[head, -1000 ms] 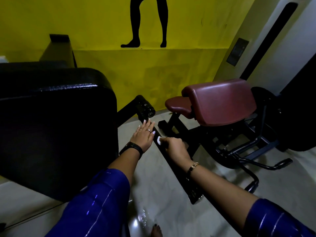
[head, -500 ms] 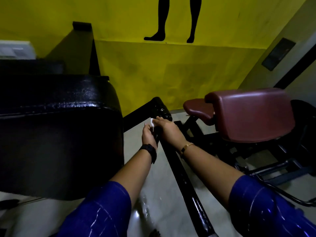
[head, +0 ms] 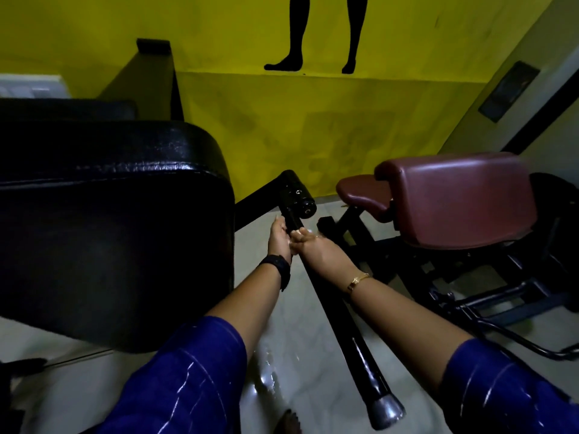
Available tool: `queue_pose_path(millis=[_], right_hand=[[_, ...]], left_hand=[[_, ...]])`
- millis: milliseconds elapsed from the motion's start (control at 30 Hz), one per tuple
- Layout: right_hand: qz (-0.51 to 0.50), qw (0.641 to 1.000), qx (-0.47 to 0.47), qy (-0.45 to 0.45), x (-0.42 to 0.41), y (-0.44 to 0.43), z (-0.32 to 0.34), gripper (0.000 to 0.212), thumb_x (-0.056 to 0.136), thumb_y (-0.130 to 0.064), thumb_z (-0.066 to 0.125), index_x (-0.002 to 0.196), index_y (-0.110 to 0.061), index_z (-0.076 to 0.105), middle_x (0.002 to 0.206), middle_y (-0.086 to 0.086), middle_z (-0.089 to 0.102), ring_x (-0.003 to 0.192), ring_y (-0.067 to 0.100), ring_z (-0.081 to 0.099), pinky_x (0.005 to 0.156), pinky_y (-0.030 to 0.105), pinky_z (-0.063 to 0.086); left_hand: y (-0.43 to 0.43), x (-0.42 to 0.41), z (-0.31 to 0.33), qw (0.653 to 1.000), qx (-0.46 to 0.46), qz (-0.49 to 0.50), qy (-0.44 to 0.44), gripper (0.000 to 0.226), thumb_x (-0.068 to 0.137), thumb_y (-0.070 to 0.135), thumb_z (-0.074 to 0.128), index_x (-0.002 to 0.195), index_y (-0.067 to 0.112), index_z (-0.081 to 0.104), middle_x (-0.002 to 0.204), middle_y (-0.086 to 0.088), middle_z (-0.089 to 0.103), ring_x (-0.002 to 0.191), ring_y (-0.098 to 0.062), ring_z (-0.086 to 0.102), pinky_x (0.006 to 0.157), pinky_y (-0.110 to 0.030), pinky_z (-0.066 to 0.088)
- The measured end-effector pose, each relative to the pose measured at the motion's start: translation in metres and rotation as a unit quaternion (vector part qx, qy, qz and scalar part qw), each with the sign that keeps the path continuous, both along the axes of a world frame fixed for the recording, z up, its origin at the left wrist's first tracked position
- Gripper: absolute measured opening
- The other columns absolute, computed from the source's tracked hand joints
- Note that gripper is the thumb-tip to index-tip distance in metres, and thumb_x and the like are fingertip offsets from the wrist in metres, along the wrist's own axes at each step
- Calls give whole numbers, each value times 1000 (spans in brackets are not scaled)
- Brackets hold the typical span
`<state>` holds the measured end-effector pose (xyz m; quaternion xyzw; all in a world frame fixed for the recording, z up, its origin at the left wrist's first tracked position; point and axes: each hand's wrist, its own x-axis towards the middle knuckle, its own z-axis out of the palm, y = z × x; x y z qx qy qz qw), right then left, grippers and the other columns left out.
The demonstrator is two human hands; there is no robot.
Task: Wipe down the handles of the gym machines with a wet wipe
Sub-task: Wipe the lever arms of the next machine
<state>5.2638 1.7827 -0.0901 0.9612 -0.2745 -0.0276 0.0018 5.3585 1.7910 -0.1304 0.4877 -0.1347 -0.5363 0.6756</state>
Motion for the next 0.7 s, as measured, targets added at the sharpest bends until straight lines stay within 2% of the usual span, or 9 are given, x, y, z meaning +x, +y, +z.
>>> queue_pose_path(millis=[33,67,100,133,200,333,467,567,700], right_hand=[[1,1000,6,-2,-7,7,1,35,95,-4,42,127,-6,56,130,9,49,124,23,42,83,27,33],[-1,1000,12,-7,-14,14,1,37,95,-3,43,130,-7,54,131,8,48,123,23,43,83,28,35],[-8,1000,17,-12,-22,22,2,42,94,-3,45,135,-10,52,134,7,47,122,23,45,83,29,38],[-18,999,24,-16,-29,29,3,45,93,-3,47,137,-12,50,137,6,46,121,23,48,83,31,42],[-47,998,34,-8,-42,46,7,48,93,-3,49,139,-16,48,145,5,41,119,25,52,84,35,49],[-81,996,33,9,-68,80,17,40,99,-14,42,138,-18,48,150,8,36,117,29,56,89,36,48],[-102,993,35,40,-95,114,27,44,101,-13,36,144,-20,39,158,5,23,118,31,55,89,31,41],[-112,991,36,65,-112,140,30,50,97,-6,39,144,-22,37,158,6,20,111,33,58,82,40,46],[-103,992,12,70,-116,146,32,37,94,-2,36,127,-16,48,131,4,43,89,28,62,63,33,38]], left_hand=[[4,-4,1,999,26,-16,-43,39,106,37,25,129,16,50,103,-2,70,87,-3,69,84,-18,47],[9,-6,-1,994,37,-42,-92,42,106,37,28,140,17,44,122,-5,65,106,-10,65,93,-24,44],[17,-8,0,986,33,-84,-142,46,107,34,29,150,19,32,150,-5,42,131,-17,49,101,-26,37],[24,-8,1,964,34,-129,-229,48,108,29,28,154,19,23,162,-2,14,145,-20,27,103,-24,30],[39,-10,0,887,30,-191,-419,47,108,21,24,155,17,20,164,-1,-6,150,-21,2,110,-22,18],[59,-12,0,740,33,-255,-621,48,108,24,21,155,17,19,164,-1,-1,151,-20,-4,119,-37,7],[72,-16,2,677,38,-280,-680,49,108,30,21,155,20,19,164,1,1,150,-16,-3,119,-39,6],[76,-22,10,653,28,-295,-697,49,108,32,21,155,19,22,164,-2,5,151,-17,-2,119,-37,6],[69,-20,24,616,28,-345,-708,49,108,33,20,154,18,24,164,-1,9,150,-15,-2,120,-37,10]])
